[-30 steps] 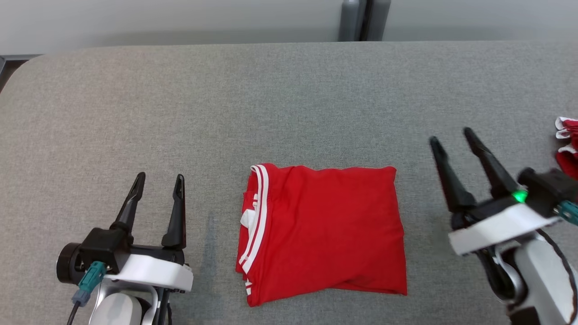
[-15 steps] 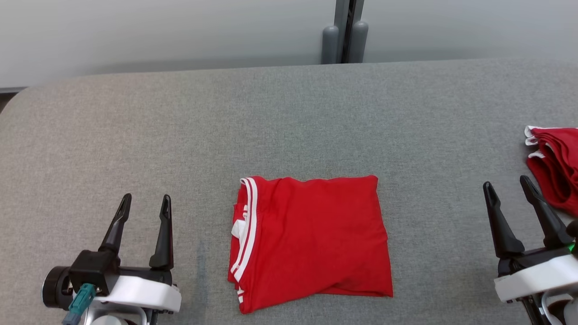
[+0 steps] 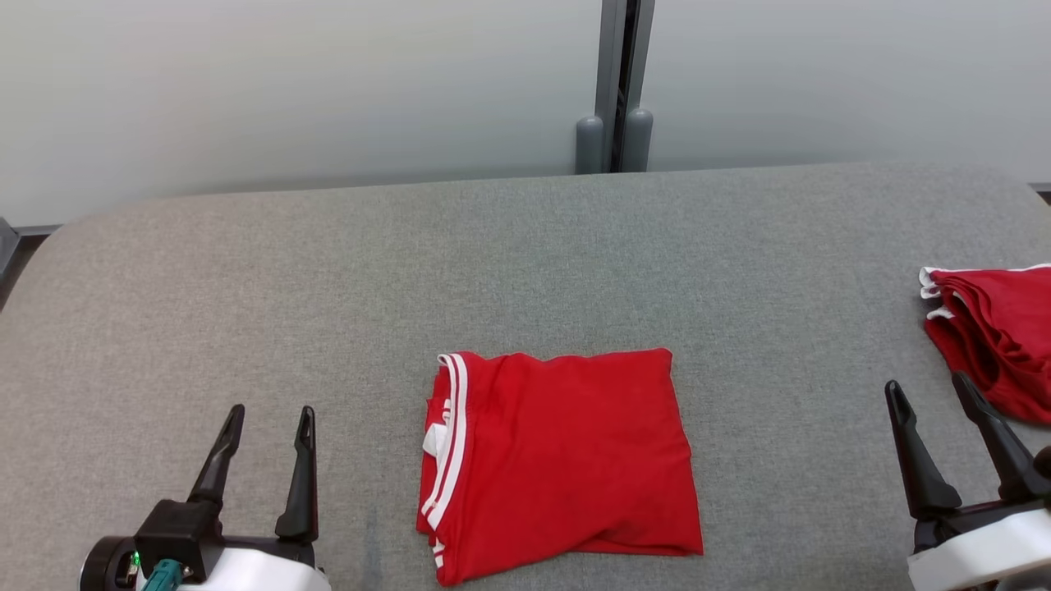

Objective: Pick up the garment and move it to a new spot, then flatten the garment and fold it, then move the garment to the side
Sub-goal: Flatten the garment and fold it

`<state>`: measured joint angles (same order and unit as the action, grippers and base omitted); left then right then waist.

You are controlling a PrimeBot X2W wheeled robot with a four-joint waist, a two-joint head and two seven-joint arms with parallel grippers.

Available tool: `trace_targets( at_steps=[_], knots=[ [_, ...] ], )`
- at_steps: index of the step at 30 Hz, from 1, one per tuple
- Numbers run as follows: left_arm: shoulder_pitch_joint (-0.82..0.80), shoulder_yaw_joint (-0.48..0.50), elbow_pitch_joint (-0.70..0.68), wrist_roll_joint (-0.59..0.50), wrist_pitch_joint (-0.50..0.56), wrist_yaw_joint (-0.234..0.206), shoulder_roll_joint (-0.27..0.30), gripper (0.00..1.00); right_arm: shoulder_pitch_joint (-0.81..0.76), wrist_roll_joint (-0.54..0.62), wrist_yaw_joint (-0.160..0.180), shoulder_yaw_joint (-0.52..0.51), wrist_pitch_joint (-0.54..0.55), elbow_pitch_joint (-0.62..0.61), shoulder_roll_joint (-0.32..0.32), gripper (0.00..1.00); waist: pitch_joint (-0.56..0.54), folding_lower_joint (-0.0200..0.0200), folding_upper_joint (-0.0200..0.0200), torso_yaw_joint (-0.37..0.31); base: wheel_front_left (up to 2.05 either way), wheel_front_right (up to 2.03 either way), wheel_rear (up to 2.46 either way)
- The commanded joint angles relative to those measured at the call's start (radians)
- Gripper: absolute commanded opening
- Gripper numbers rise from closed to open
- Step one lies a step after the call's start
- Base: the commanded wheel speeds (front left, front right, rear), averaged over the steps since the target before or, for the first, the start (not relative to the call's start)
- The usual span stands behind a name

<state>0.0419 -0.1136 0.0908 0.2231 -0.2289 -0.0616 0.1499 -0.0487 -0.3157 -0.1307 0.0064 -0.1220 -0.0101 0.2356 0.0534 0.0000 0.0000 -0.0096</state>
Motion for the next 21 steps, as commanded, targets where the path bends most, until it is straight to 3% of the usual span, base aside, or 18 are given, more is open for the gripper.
trace_targets(
  at_steps=[1, 21],
  knots=[
    [0.018, -0.001, -0.009, -0.002, 0.004, -0.007, 0.01, 1.0, -0.016, 0.003, 0.0, -0.006, 0.009, -0.007, 0.002, 1.0, -0.015, 0.0, 0.0, 0.002, 0.0, 0.0, 0.0],
    [0.067, -0.009, -0.044, 0.02, 0.031, -0.028, 0.017, 1.0, -0.073, -0.033, 0.0, -0.032, 0.042, -0.049, -0.022, 1.0, -0.051, 0.0, 0.0, 0.003, 0.0, 0.0, 0.0]
  ],
)
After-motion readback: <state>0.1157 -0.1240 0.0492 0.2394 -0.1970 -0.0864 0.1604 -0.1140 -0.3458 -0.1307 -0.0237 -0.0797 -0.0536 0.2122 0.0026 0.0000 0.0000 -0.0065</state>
